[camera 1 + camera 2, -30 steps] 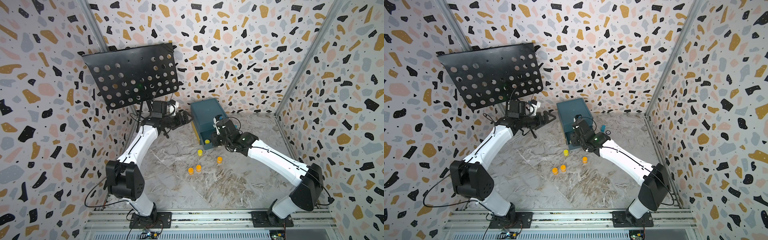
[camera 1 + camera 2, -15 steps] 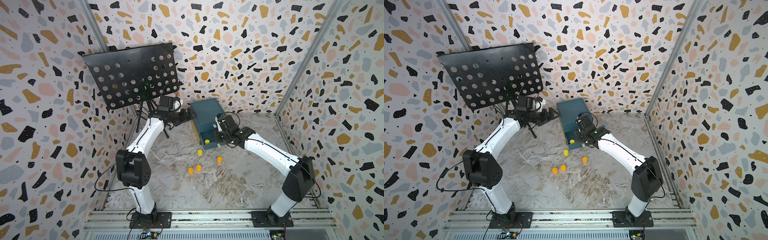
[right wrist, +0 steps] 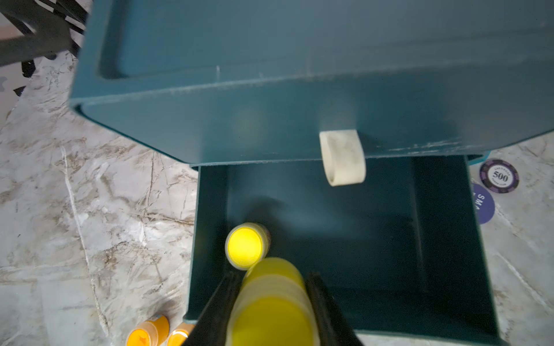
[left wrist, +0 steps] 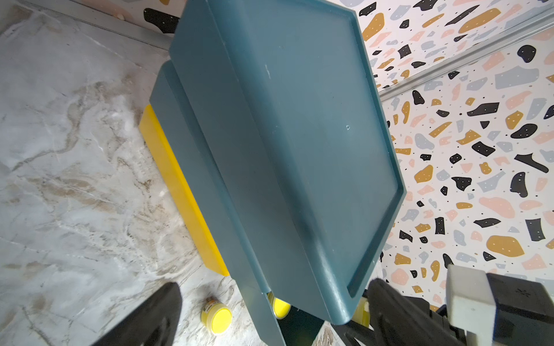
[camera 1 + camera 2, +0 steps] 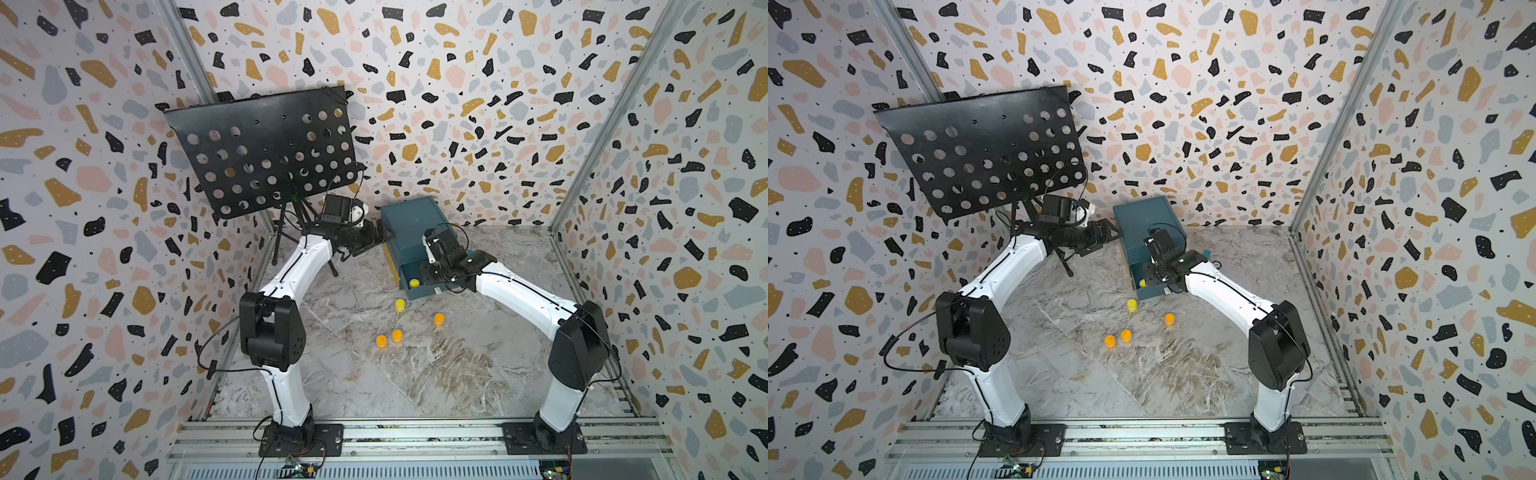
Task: Put the paint cans in the drawer according to color
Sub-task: Place the paint can in the drawer.
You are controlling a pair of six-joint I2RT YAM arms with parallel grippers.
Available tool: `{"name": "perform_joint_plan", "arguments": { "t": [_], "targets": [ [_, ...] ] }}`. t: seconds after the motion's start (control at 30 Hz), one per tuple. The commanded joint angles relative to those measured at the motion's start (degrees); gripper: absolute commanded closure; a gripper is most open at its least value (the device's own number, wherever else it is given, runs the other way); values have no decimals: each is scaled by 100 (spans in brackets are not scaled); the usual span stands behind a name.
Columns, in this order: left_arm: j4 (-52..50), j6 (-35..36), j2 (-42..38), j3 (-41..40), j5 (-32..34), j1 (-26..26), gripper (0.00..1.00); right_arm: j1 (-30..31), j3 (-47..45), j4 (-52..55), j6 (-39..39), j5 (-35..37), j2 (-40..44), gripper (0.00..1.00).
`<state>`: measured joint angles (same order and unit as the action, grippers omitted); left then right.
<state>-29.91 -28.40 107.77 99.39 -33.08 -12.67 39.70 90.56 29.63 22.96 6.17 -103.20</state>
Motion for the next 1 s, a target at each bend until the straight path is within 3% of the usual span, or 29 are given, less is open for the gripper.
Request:
{"name": "perform_joint_plan", "arguments": {
  "t": [0.0,0.3,0.43,0.67,0.97],
  "targets": [
    [205,-77,121,-42,-163,-14,0,-22,247,179,-138,197,1,72],
    [207,-86,183,-127,-248,-16,0,-16,221,96,-112,110,-218,71],
    [188,-79,158,-156,-264,-17,0,-17,223,43,-92,26,-273,65],
    [30,-1,55,-201,-170,-17,0,-15,230,62,-64,-81,-183,45],
    [-220,89,-211,-209,-169,-11,0,157,-238,13,36,103,716,42]
  ]
}}
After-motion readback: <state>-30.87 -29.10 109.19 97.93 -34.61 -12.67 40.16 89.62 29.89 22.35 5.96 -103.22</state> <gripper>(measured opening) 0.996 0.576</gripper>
